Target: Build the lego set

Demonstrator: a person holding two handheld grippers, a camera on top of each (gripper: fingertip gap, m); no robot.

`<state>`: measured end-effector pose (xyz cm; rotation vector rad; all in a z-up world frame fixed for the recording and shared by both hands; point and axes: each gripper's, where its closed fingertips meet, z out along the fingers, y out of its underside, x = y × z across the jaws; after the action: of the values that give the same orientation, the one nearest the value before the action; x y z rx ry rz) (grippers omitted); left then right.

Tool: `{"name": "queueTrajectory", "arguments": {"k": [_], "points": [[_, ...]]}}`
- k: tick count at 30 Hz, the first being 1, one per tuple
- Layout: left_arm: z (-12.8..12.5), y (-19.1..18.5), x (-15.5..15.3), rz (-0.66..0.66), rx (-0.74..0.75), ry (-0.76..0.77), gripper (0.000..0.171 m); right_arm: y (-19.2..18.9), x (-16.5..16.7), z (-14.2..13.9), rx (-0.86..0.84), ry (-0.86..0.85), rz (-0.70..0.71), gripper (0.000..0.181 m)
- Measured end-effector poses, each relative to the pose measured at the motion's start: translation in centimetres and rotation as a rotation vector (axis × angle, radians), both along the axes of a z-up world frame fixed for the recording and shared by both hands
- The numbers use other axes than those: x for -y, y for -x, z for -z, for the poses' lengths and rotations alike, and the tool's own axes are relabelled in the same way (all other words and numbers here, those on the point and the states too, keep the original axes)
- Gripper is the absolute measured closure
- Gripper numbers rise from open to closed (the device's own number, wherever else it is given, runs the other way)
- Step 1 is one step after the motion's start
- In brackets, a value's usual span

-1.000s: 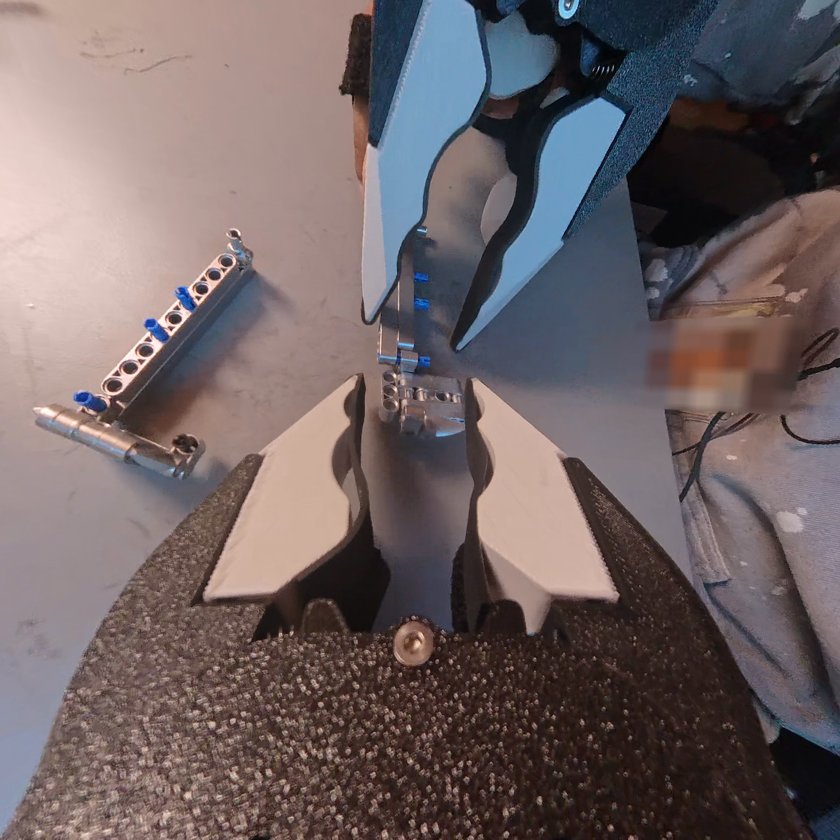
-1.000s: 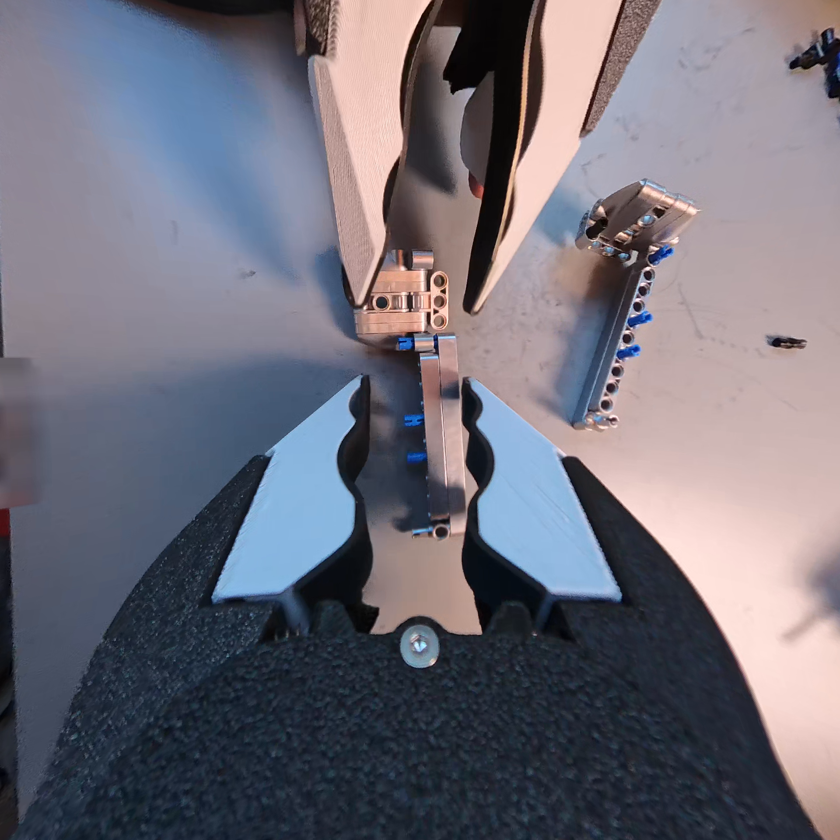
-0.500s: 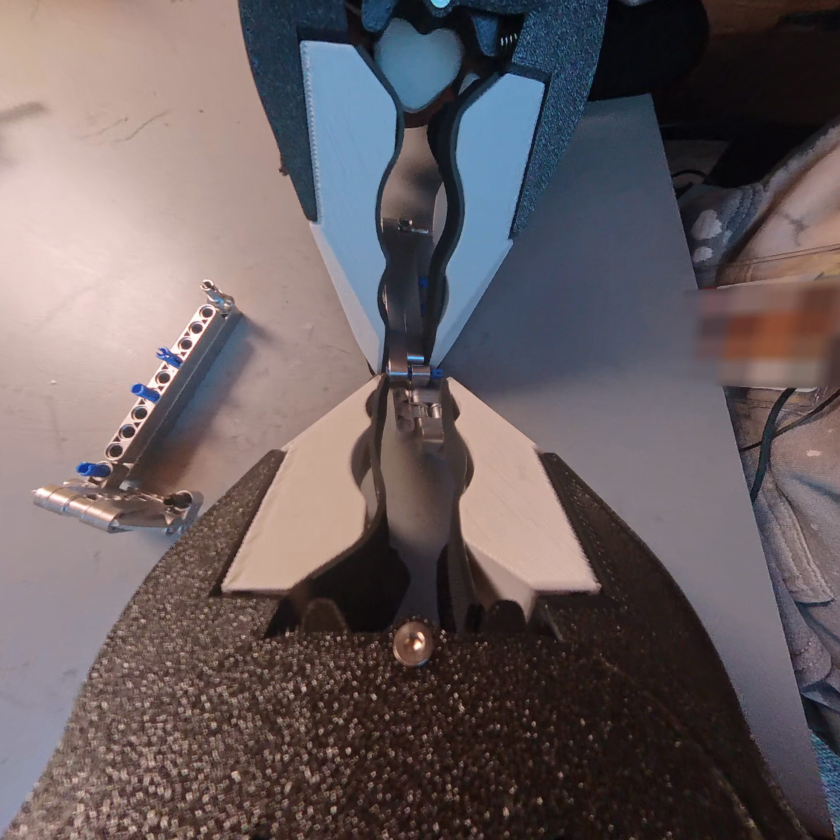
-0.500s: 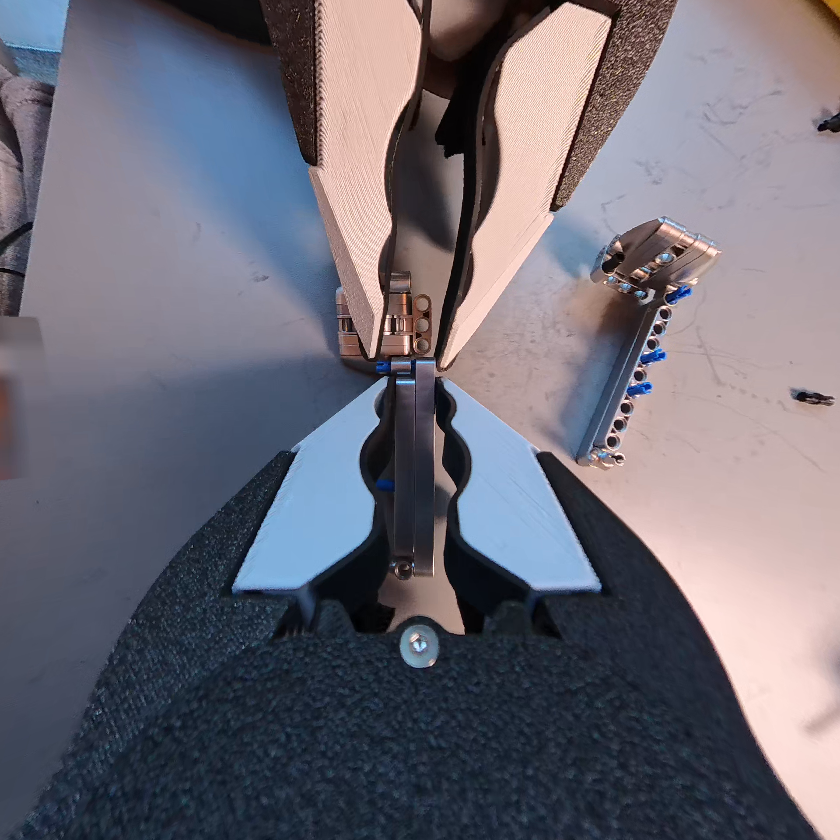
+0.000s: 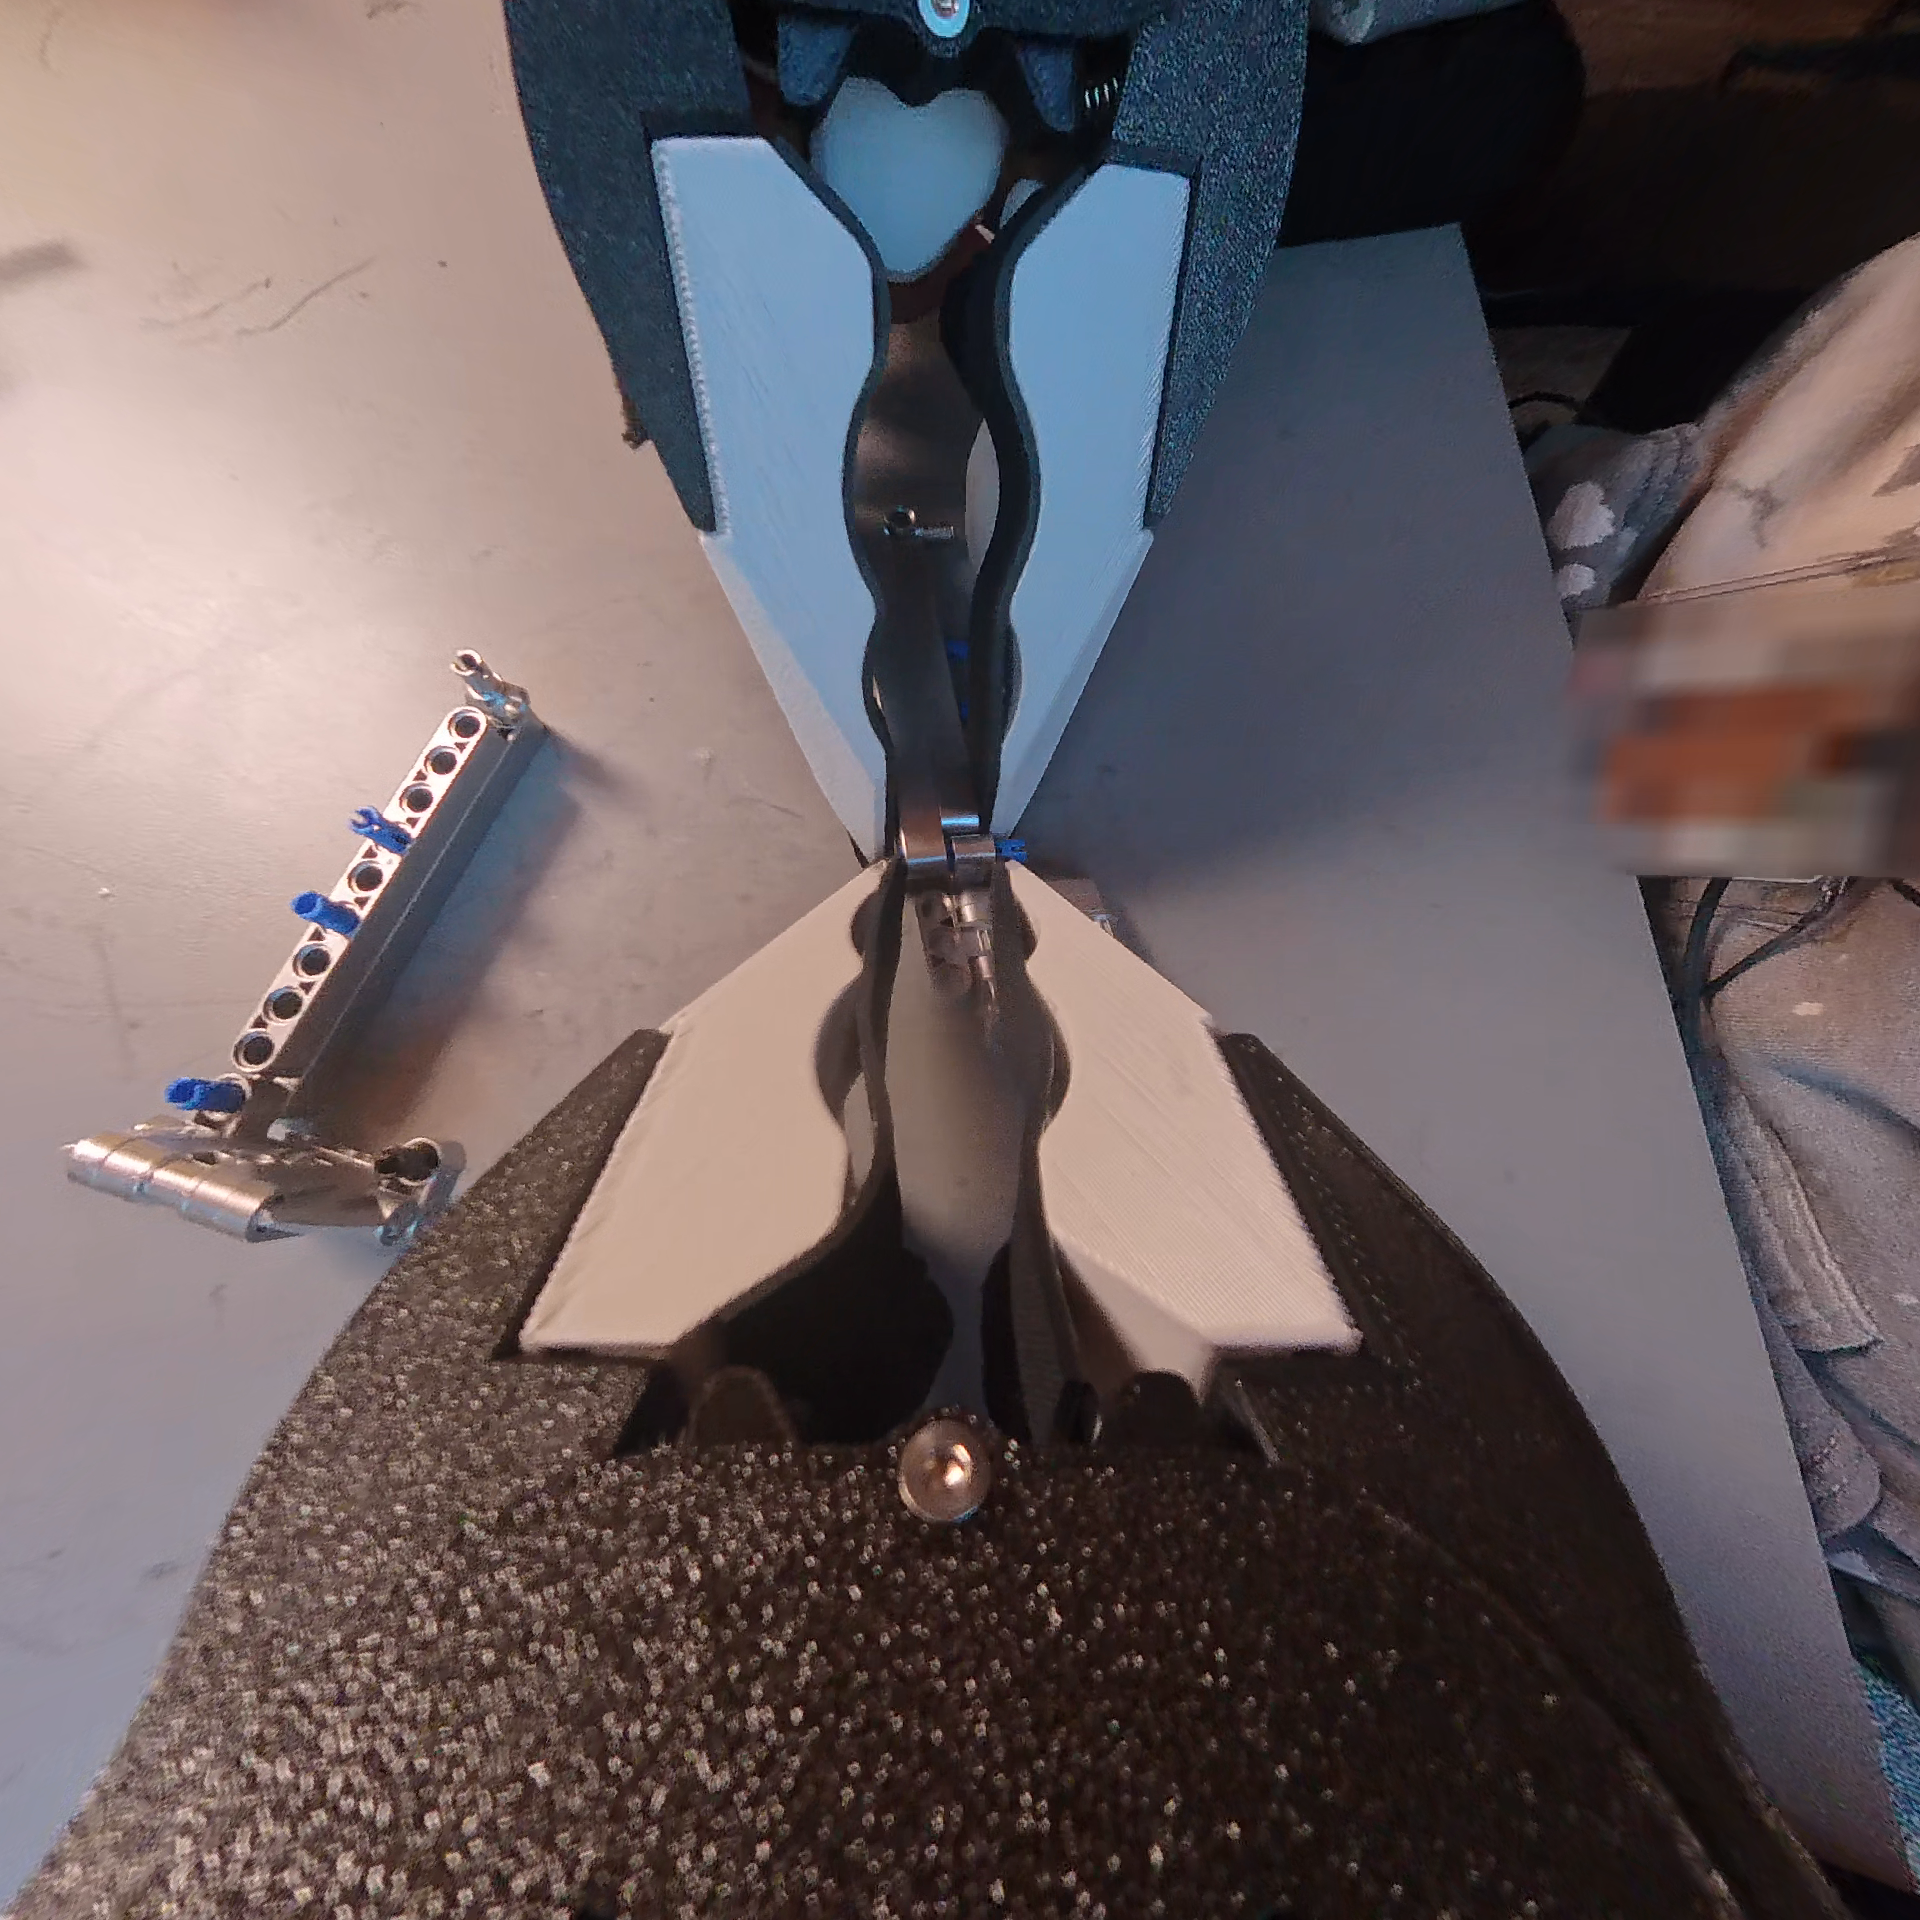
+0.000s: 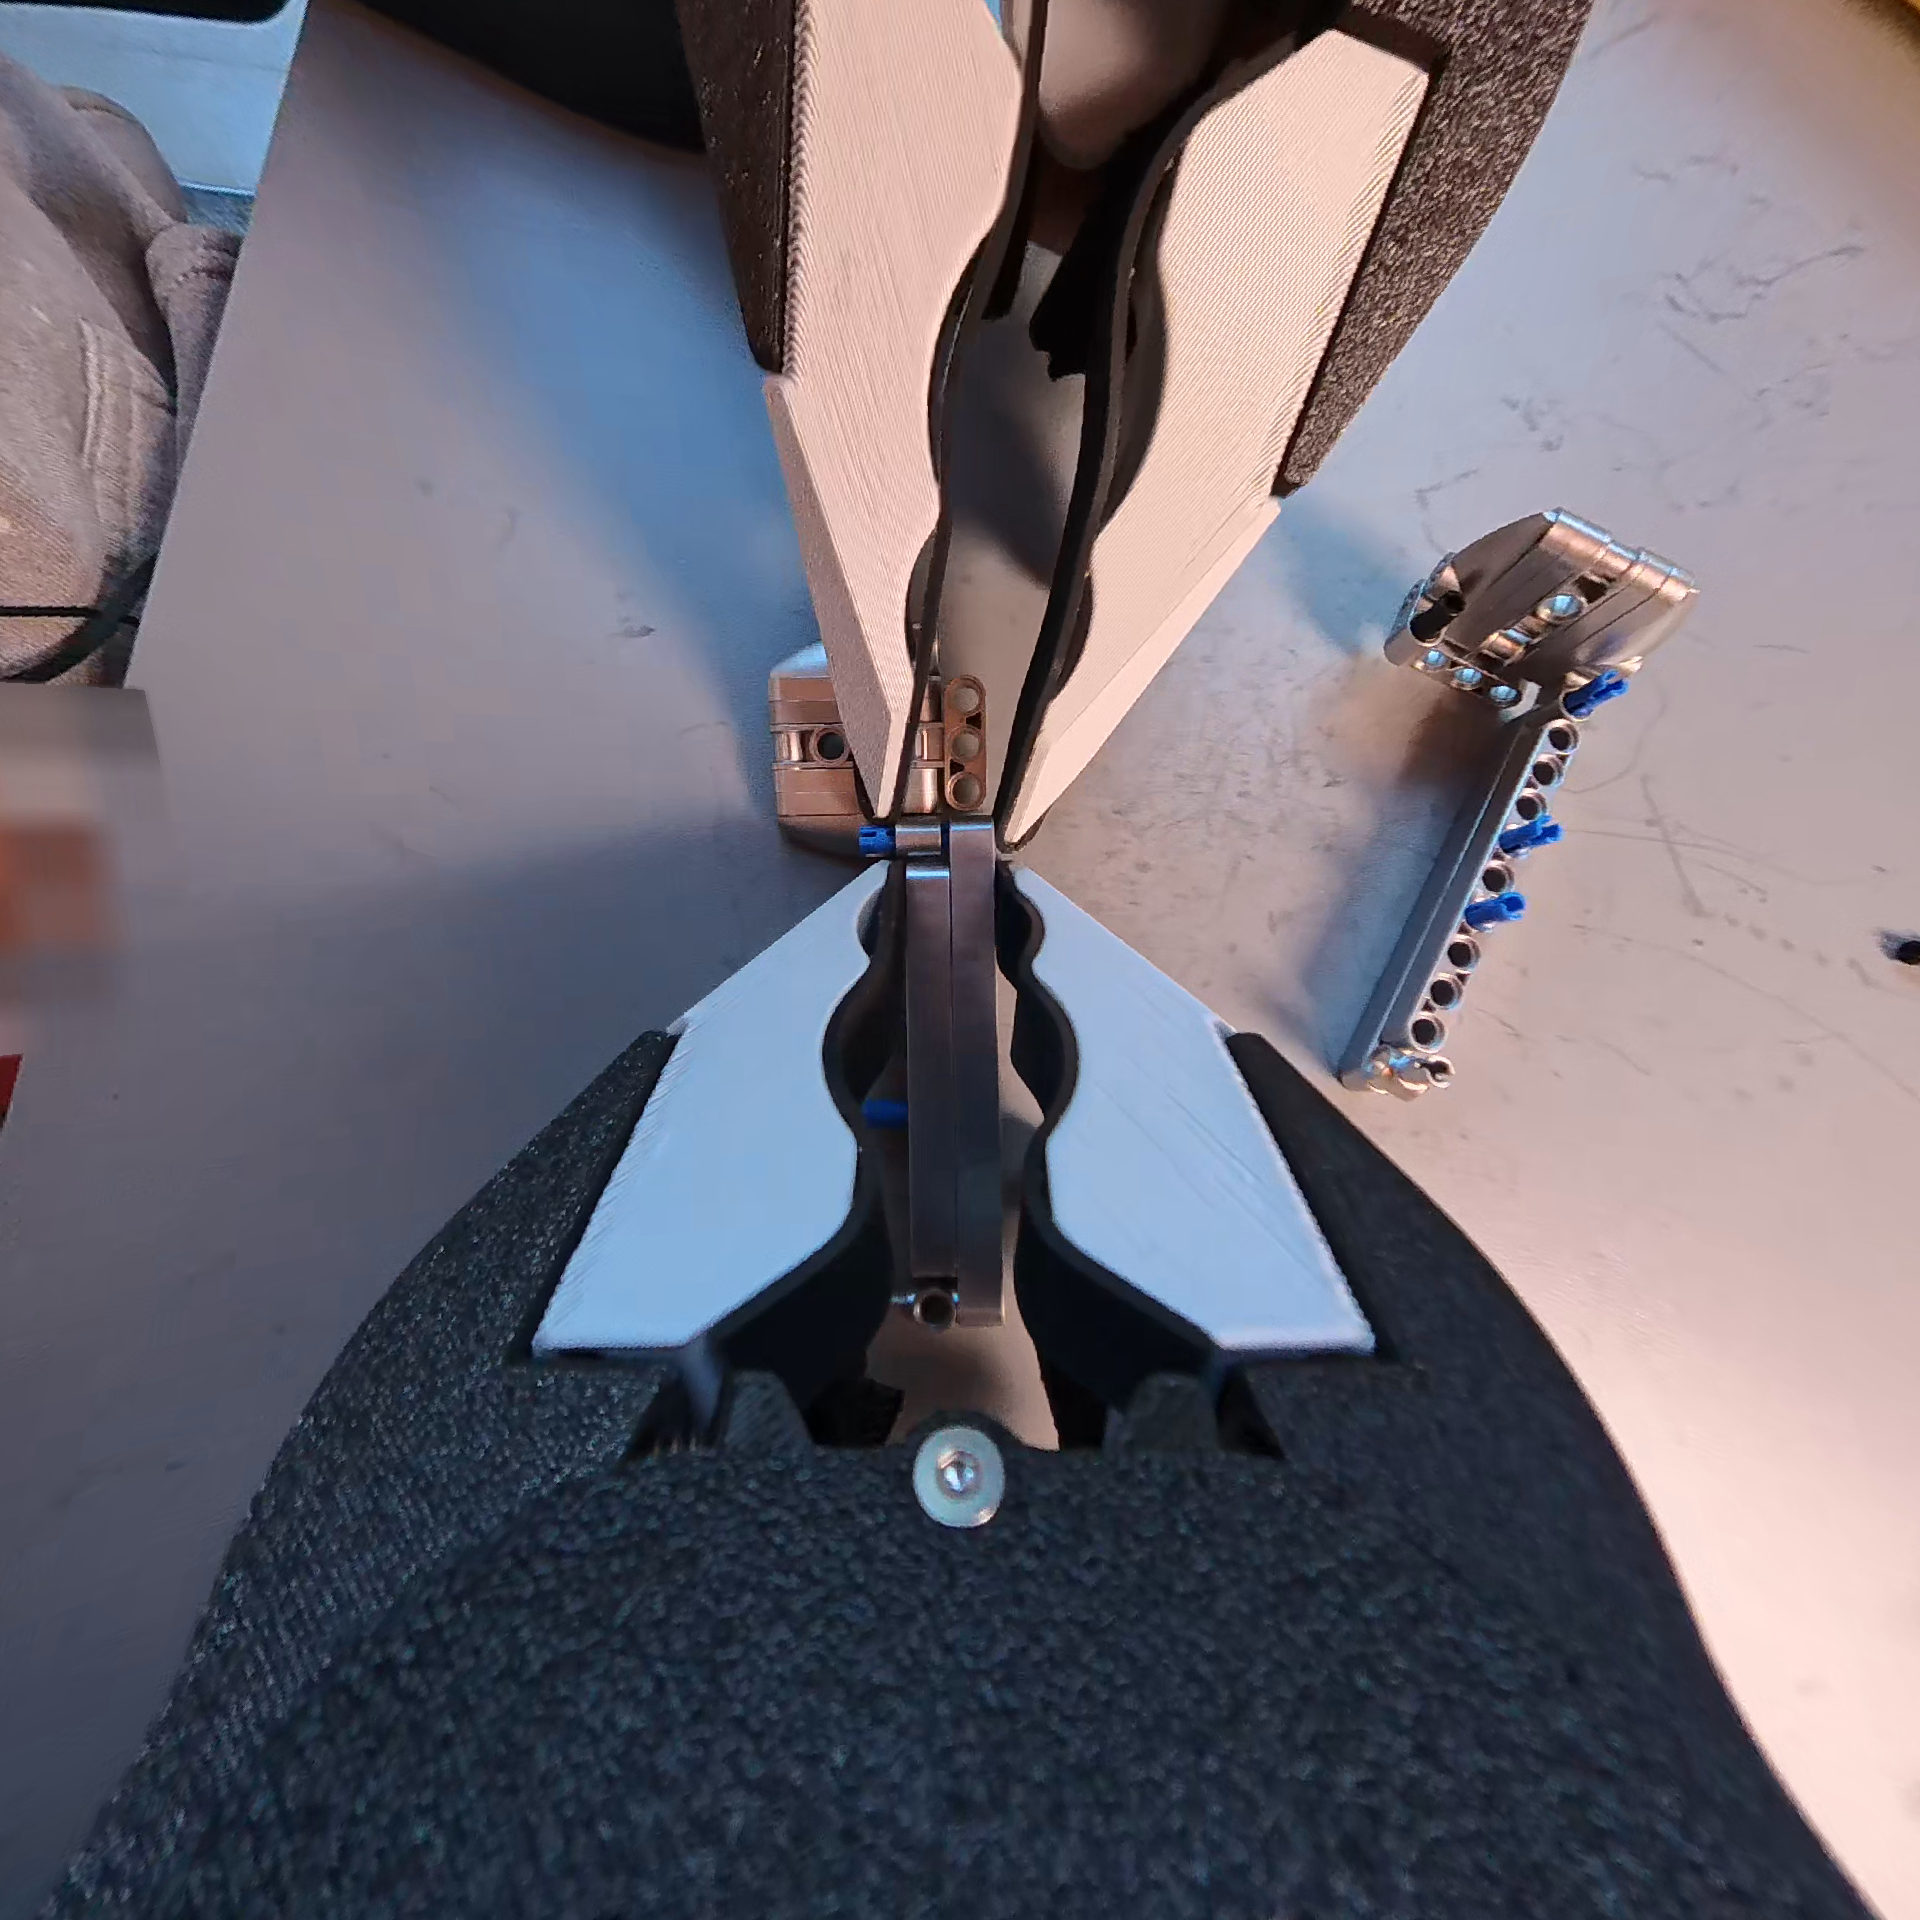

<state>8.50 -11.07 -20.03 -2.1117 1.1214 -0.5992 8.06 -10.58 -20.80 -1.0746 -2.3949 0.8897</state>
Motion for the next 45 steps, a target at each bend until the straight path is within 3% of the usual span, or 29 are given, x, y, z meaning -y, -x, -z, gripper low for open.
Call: {"name": "queueTrajectory", "arguments": {"k": [13, 20, 21, 25, 30, 33, 37, 42, 45], "points": [[-0.1, -0.3, 0.1, -0.008, -0.011, -0.009, 0.161, -0.3, 0.1, 0.0, 0.001, -0.026, -0.008, 0.168], [-0.5, 0.0, -0.1, -0.030, 0.062, 0.007, 0.160, -0.4, 0.0, 0.0, 0.018, -0.020, 0.015, 0.167], [-1.1, 0.4, -0.5, -0.052, 0.081, -0.006, 0.153, -0.4, 0.0, 0.0, 0.024, -0.015, 0.024, 0.167], [-3.5, 2.0, -0.5, -0.093, 0.226, 0.027, 0.132, -0.5, -1.8, -0.8, 0.000, 0.024, 0.136, 0.166], [-5.0, 2.9, -2.6, -0.236, 0.387, 0.037, 0.132, 0.5, -5.3, -5.3, -0.219, 0.113, 0.361, 0.166], [-6.3, 1.8, -3.5, -0.292, 0.470, 0.019, 0.140, 0.9, -6.0, -5.8, -0.248, 0.031, 0.454, 0.166], [-5.7, 2.2, -4.4, -0.380, 0.317, -0.072, 0.154, 1.3, -5.4, -4.5, -0.178, -0.060, 0.524, 0.166], [-4.5, 2.3, -4.2, -0.388, -0.024, -0.212, 0.163, 1.4, -4.5, -2.4, 0.010, 0.026, 0.618, 0.166], [-4.4, 2.3, -4.1, -0.387, -0.085, -0.243, 0.163, 1.5, -4.0, -2.0, 0.070, 0.115, 0.633, 0.166]]}}
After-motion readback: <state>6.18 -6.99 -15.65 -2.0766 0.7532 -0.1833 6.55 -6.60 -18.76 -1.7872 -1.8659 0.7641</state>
